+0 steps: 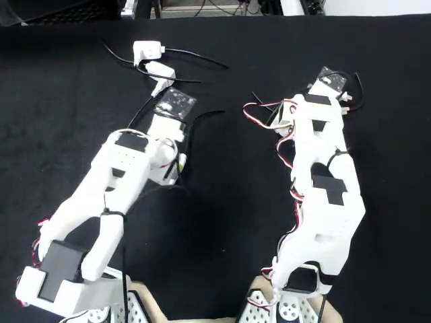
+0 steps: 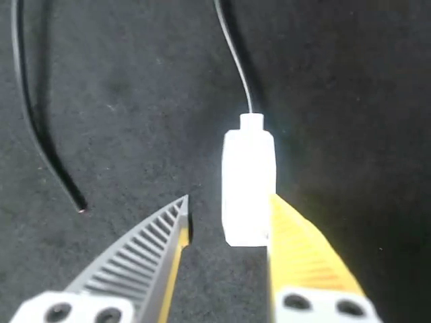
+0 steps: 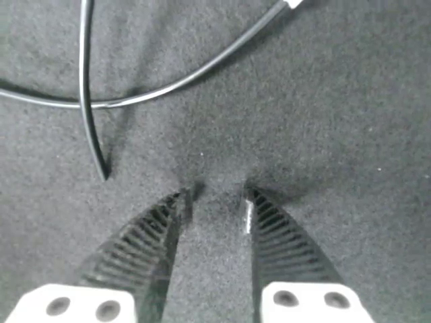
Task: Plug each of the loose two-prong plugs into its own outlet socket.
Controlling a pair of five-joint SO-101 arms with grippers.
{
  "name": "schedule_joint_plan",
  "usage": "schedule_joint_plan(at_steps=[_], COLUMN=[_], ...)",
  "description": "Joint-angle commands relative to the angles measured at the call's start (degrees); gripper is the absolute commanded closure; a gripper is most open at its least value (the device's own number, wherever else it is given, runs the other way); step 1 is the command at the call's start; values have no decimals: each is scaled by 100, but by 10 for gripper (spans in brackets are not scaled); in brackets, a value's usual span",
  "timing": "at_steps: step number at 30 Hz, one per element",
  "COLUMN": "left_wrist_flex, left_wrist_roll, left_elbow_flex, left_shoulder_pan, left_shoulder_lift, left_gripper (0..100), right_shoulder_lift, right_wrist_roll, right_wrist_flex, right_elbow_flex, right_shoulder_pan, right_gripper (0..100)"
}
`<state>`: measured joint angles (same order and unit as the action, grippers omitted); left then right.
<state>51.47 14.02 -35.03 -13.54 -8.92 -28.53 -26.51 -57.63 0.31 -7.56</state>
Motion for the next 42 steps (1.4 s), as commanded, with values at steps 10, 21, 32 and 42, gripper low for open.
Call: schedule_joint_plan(at_steps=[10,21,32,42], left_wrist_flex=[-132,-44,-325,-3191], left_wrist_roll=[-26,-35,-35,-369], left_elbow_flex=[-40,514,-84,-2818], left_shoulder_pan=[-760,-1130,664,1613], left_shoulder_lift=[-88,-941,-2831,-2892], left_gripper=[820,820,820,820], right_shoulder_lift=[4,4,13,22], right_wrist_roll=[53,53,53,958], right_wrist_flex=[114,114,114,123], right_elbow_flex=[-180,-189,-189,-910], right_shoulder_pan=[211,211,185,-158], right_gripper=[871,871,871,871])
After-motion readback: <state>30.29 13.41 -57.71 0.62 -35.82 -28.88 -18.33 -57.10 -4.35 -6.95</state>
